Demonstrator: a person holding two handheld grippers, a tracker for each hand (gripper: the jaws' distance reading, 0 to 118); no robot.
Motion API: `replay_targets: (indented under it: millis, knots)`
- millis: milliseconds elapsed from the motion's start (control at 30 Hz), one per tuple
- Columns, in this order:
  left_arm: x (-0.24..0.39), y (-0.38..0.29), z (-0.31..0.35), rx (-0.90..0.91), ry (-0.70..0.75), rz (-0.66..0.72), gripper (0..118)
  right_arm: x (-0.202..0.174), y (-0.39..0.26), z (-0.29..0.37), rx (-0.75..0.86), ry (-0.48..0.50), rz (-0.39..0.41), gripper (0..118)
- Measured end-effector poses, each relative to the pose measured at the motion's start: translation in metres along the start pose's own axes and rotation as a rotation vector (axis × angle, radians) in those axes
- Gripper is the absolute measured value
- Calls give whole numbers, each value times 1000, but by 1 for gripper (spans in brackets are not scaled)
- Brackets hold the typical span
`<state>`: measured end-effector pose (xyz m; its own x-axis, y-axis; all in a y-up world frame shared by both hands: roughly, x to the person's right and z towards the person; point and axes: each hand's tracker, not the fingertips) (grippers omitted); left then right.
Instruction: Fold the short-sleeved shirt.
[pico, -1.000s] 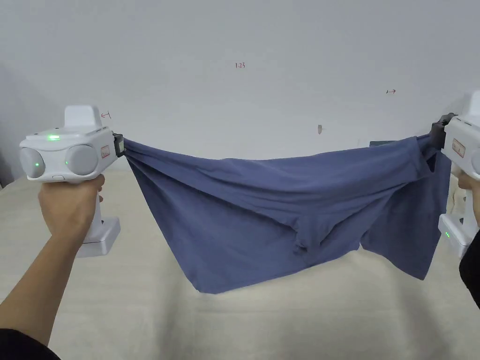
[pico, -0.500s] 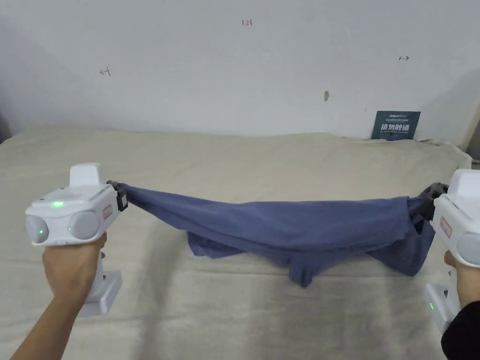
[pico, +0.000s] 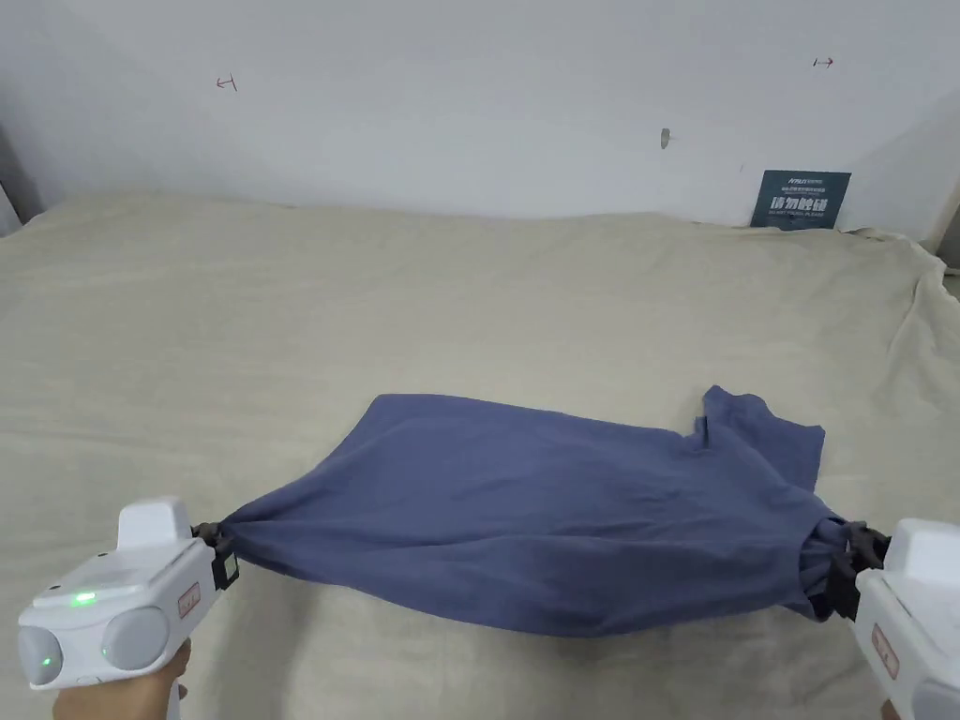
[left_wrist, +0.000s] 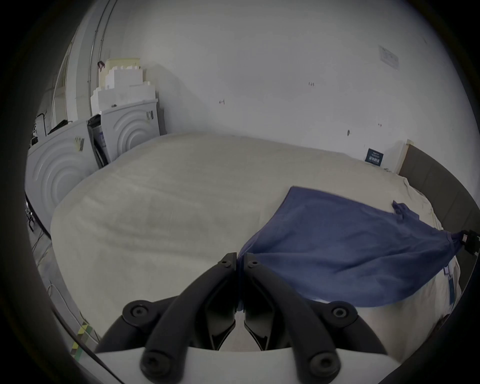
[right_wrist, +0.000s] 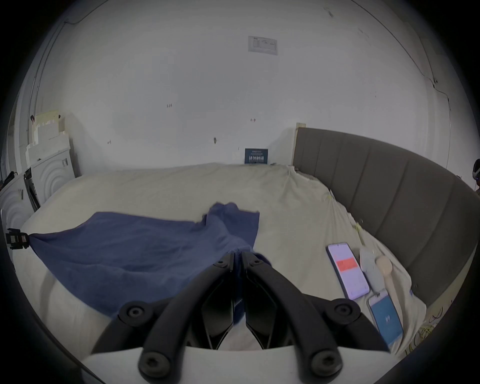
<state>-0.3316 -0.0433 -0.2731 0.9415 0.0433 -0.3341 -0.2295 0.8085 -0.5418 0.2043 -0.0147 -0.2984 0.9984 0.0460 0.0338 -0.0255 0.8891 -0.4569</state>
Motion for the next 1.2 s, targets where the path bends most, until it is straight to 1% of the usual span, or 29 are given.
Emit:
replay_targets:
  millis: [67, 200, 333, 500, 667, 800, 933, 967, 1033, 1067, 1100, 1133, 1167, 1200]
  knots:
    - [-5, -15, 12, -26, 2, 4, 2, 5, -15, 10, -23, 5, 2, 3]
    - [-15, -39, 32, -52, 18, -11, 2, 12, -37, 33, -45, 16, -23, 3]
    - [-31, -55, 49, -65, 28, 2, 2, 12, -51, 58, -64, 16, -7, 3]
    - [-39, -72, 66, -90, 32, 1, 2, 21, -71, 70, -95, 10, -32, 3]
    - [-29, -84, 62, -131, 29, -17, 2, 20, -93, 60, -174, -5, -51, 3]
    - [-20, -93, 45, -187, 32, -9, 2, 22, -100, 39, -276, -15, -62, 3]
    - [-15, -101, 22, -265, 38, 10, 2, 27, -105, 14, -370, -9, -99, 3]
    - [-14, -102, 18, -291, 34, 19, 2, 29, -107, 7, -414, -5, -104, 3]
    - [-11, -103, 15, -290, 35, 25, 2, 33, -111, -4, -458, -6, -141, 3]
    - [-10, -102, 12, -314, 37, 29, 2, 9, -109, 9, -501, -3, -143, 3]
    - [-9, -101, 13, -307, 38, 30, 2, -1, -109, 13, -504, -5, -147, 3]
    - [-9, -101, 13, -312, 44, 29, 2, -3, -111, 11, -530, -3, -140, 3]
    - [-9, -98, 13, -321, 46, 31, 3, -4, -112, 11, -524, -3, -141, 4]
    - [-9, -96, 14, -326, 47, 36, 6, -14, -106, 22, -523, -1, -141, 4]
